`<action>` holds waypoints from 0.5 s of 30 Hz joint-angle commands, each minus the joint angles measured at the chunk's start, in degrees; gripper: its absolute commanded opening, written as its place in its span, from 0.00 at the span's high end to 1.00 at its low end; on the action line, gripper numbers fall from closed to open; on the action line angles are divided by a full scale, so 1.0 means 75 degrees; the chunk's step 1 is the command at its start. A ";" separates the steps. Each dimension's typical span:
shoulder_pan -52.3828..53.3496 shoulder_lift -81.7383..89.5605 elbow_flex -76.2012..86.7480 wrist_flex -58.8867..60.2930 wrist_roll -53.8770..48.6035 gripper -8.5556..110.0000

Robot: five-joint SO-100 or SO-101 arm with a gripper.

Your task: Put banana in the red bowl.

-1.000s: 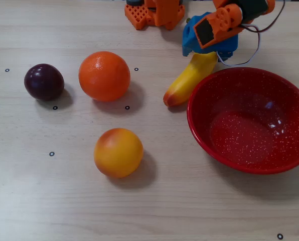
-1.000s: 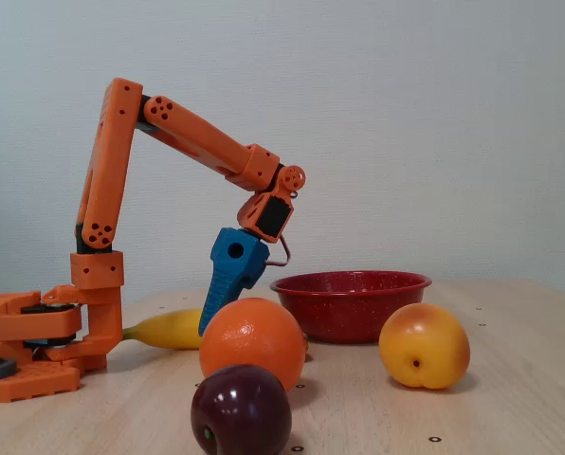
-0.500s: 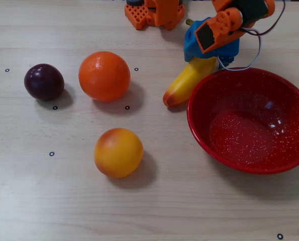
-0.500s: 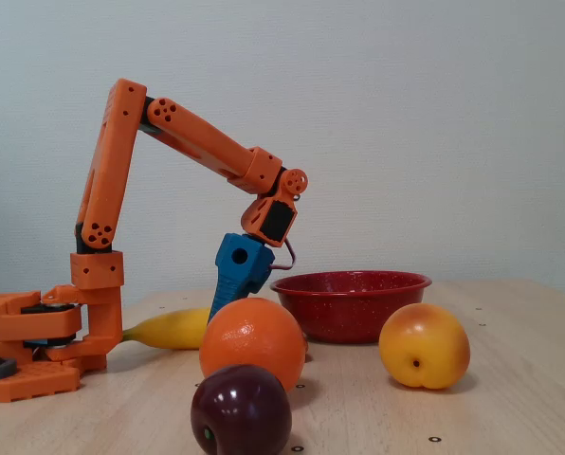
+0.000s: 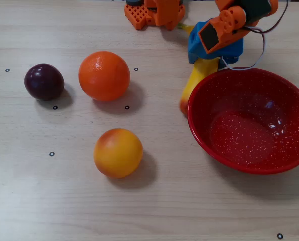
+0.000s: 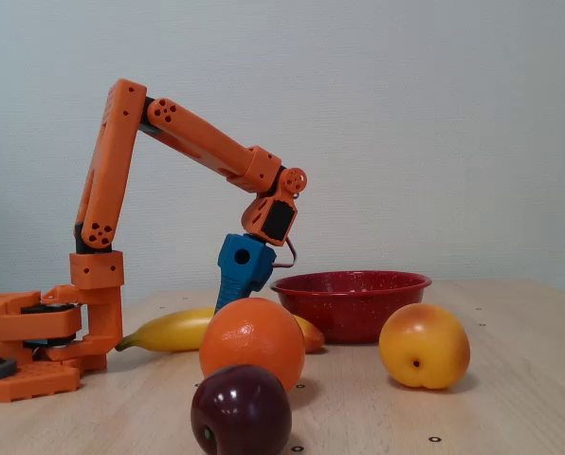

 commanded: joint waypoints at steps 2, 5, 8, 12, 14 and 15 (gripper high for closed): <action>0.0070 0.0176 -0.0258 -0.0258 0.0199 0.81; 0.0105 0.0187 -0.0258 -0.0258 0.0199 0.83; 0.0152 0.0187 -0.0270 -0.0246 0.0187 0.84; 0.0234 0.0187 -0.0281 -0.0223 0.0199 0.91; 0.0281 0.0199 -0.0281 -0.0199 0.0187 0.92; 0.0305 0.0199 -0.0281 -0.0199 0.0187 0.93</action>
